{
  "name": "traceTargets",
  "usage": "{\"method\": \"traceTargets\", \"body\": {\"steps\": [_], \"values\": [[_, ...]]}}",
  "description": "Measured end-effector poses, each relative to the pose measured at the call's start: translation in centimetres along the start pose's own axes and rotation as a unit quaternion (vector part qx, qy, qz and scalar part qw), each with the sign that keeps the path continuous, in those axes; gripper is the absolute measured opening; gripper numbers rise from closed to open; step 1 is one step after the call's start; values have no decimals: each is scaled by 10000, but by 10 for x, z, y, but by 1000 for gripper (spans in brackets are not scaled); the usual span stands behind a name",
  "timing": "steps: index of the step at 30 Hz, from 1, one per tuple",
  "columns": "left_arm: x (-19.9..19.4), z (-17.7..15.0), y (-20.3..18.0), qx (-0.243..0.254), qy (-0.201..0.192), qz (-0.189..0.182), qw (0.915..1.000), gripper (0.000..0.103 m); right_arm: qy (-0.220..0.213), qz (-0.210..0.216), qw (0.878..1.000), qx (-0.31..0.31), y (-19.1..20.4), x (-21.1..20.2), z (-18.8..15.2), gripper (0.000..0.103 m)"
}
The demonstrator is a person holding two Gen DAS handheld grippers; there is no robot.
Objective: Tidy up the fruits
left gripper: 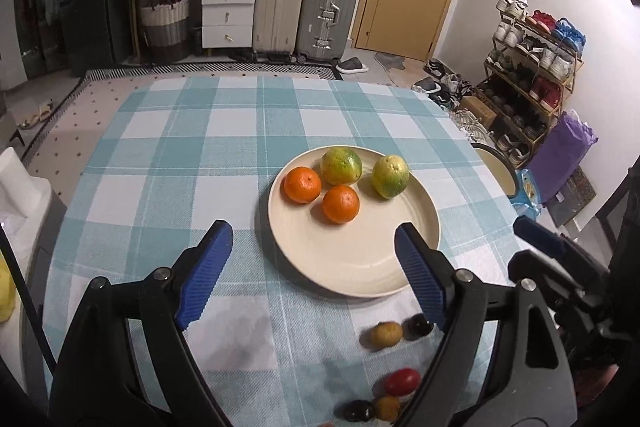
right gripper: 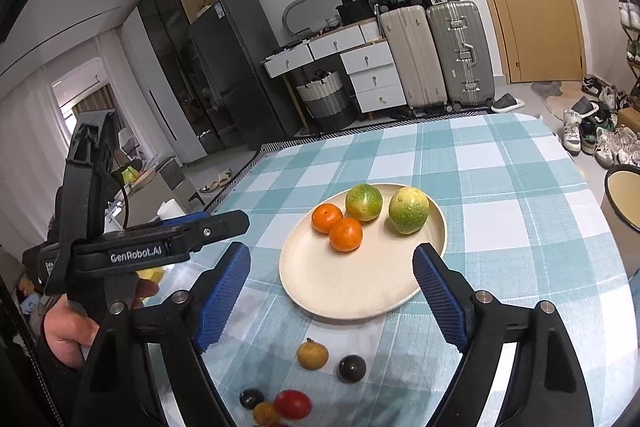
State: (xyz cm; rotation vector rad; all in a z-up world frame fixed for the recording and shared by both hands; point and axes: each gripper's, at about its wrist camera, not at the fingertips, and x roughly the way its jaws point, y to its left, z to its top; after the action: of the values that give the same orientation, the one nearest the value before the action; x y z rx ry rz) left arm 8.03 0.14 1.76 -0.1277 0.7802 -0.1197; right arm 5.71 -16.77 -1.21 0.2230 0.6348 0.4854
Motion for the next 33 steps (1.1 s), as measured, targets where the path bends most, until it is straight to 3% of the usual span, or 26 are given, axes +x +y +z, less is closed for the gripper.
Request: {"method": "traceTargets", "body": {"steps": [4,10,14,20,27,33], "values": [[-10,-14,-1,32,-70,76,9999,85,-50,-3,10000,13,2,-8,-7,95],[-13,-38,3,-56,66,77,9999,88,38,-17,10000,-67,8,-15,-23,95],[-11,-56,2,-30,196,107,9997,100,105,-60,9999,-72,10,-17,-34,96],[-7,-77,4,-32,384,28,9993,102,333,-129,9993,-50,10,-16,-52,97],[13,-104,19,-360,975,-367,9939,102,545,-174,9984,30,8,-17,-69,97],[21,-119,26,-484,1263,-673,9885,102,605,-214,9979,64,7,-22,-78,97]]}}
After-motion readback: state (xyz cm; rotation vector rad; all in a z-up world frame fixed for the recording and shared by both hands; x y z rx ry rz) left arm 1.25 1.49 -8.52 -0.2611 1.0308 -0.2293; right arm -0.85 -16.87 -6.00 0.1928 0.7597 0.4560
